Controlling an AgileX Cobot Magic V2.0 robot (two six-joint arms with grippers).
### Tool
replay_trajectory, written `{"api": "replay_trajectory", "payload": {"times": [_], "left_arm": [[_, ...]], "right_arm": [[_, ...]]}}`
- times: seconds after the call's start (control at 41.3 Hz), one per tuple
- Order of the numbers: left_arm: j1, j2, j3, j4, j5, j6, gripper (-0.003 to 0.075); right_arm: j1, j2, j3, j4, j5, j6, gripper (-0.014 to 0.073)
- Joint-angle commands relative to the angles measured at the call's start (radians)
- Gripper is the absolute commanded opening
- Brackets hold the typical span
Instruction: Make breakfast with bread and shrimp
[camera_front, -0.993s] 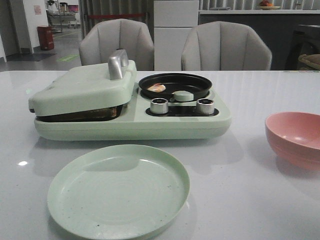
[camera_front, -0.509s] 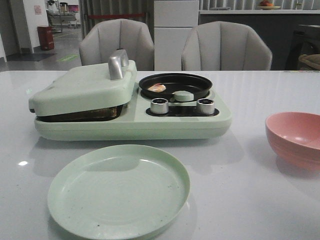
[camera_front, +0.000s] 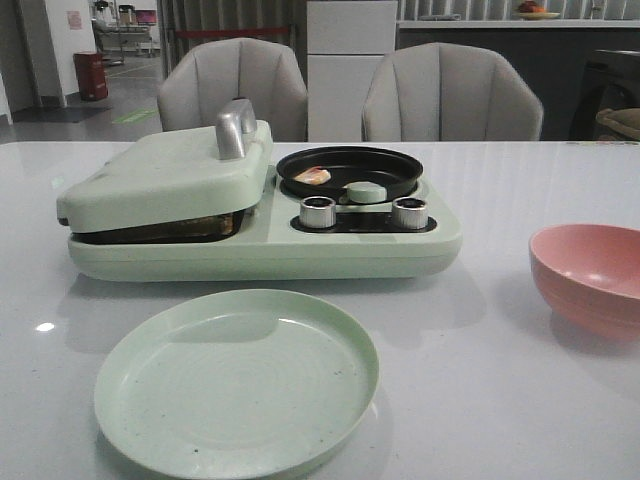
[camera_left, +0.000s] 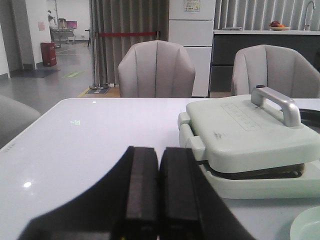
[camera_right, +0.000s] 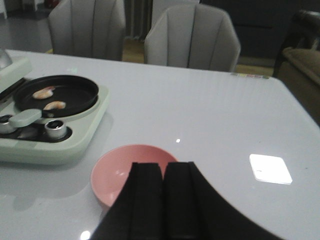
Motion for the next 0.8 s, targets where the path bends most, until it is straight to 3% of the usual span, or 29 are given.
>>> {"api": "replay_trajectory", "payload": {"times": [0.0,0.315,0.775], "left_arm": [[0.003,-0.018,0.031,-0.012,-0.089,0.0,0.0101],[0.003,-0.018,0.031,-0.012,-0.089,0.0,0.0101],[0.003,-0.018,0.031,-0.012,-0.089,0.0,0.0101]], "right_arm": [[-0.036,-0.025,0.048,0.007,-0.188,-0.002,0.0013],[-0.042,-0.049,0.21,0.037,-0.346,-0.002,0.0013],[-0.028,-0.049,0.206,0.095,-0.344,-0.002,0.0013]]}}
